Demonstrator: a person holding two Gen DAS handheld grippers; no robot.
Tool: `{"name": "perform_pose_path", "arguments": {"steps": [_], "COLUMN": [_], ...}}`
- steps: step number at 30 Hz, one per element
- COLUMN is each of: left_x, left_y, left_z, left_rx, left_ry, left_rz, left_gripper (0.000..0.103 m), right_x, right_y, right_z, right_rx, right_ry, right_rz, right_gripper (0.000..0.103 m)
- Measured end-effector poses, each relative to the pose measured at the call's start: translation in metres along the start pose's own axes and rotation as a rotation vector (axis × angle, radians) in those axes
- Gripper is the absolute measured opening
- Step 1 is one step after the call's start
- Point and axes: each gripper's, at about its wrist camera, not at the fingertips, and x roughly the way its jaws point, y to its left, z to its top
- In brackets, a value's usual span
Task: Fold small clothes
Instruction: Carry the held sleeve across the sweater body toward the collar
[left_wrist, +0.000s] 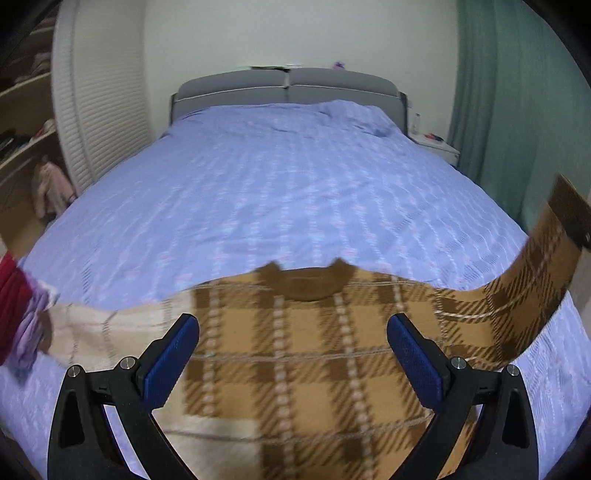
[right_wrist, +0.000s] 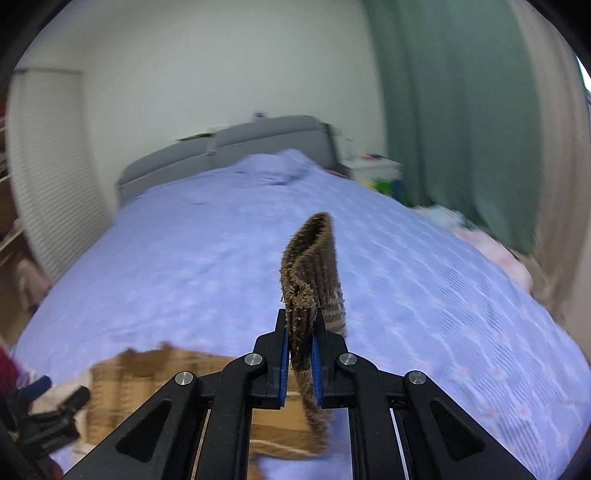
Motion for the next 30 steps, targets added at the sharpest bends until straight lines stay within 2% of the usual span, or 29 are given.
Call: {"name": "perform_pose_path", "arguments": {"steps": [4, 7, 14, 22, 30], "left_x": [-0.018, -0.025, -0.028, -0.017, -0.009], "left_y": [0.046, 0.077, 0.144, 0.176, 0.203], "left_z": [-0.007, -0.012, -0.026, -0.045, -0.056], "left_rx": [-0.037, -0.066, -0.124, -0.116, -0.165], "left_ry": [-0.023, -0.027, -0.017, 0.022, 0.049], "left_rz": [0.053, 0.101, 0.188, 0.238, 0.247], "left_gripper": [0.103, 0.103, 0.103, 0.103, 0.103], "right_x": [-0.008, 0.006, 0.037, 0.085, 0.105], "right_y": [0.067, 0.118, 0.228, 0.292, 0.313], "right_z": [0.012, 0.009, -0.043, -0.111, -0.148], "right_rx": [-0.111, -0.181, -0.315, -0.362, -0.378], "right_ry": [0.006, 0.066, 0.191, 0.363, 0.456], "right_rz": [0.054, 0.095, 0.187, 0.247, 0.246], "right_gripper": [0.011, 0.011, 0.011, 0.011, 0.012]}}
